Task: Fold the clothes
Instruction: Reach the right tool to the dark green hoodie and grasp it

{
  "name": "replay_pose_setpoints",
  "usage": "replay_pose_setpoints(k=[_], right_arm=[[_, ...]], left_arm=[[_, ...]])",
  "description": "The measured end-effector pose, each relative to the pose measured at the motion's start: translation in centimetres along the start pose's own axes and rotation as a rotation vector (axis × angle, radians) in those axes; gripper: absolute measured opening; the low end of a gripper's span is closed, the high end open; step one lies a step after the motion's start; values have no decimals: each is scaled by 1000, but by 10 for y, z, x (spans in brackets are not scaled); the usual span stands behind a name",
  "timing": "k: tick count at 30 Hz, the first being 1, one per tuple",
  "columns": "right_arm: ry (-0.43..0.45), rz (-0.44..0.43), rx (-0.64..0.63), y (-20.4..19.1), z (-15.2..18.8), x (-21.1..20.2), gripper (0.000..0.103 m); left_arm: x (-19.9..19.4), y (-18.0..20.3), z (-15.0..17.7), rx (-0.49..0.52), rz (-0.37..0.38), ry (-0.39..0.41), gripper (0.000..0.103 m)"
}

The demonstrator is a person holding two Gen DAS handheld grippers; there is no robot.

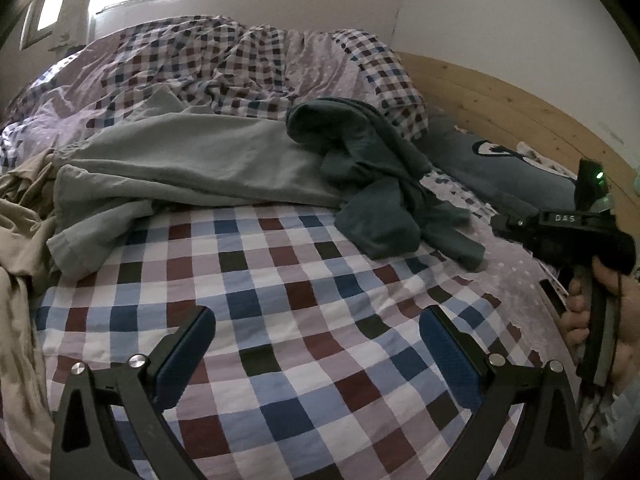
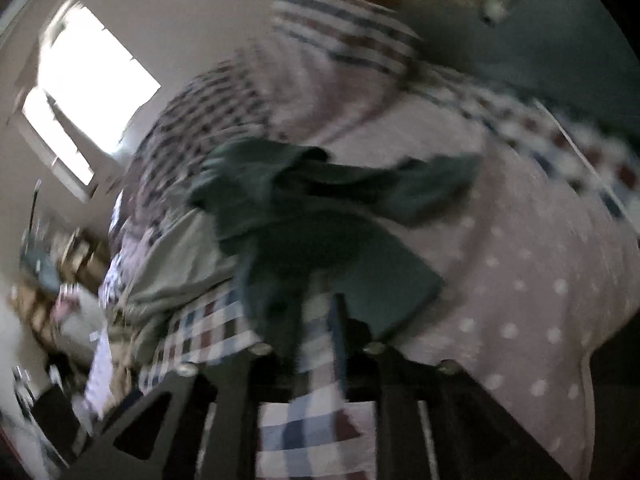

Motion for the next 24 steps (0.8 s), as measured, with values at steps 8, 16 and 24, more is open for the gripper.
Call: replay_pose_setpoints(k=[8,16,24], right_arm=[[-36,68,155,39,-5,16,56],[-53,147,157,43,-2,37,56],[-29,232,25,34,3,51,2]], left_arm=[[0,-2,0,-20,13,9,103],[-1,-3,1,-22,34,18,103],[-10,-7,0,-13,67,37,103]])
Point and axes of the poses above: each gripper's, at about its wrist camera, not at the fingertips, and x roughly the way its jaws point, y to its right, z to its underside, the point moved 3 cm from there along x, roughly the way its jaws point, and after that the axes turned 9 degrees about y, right-handed, at the moved point
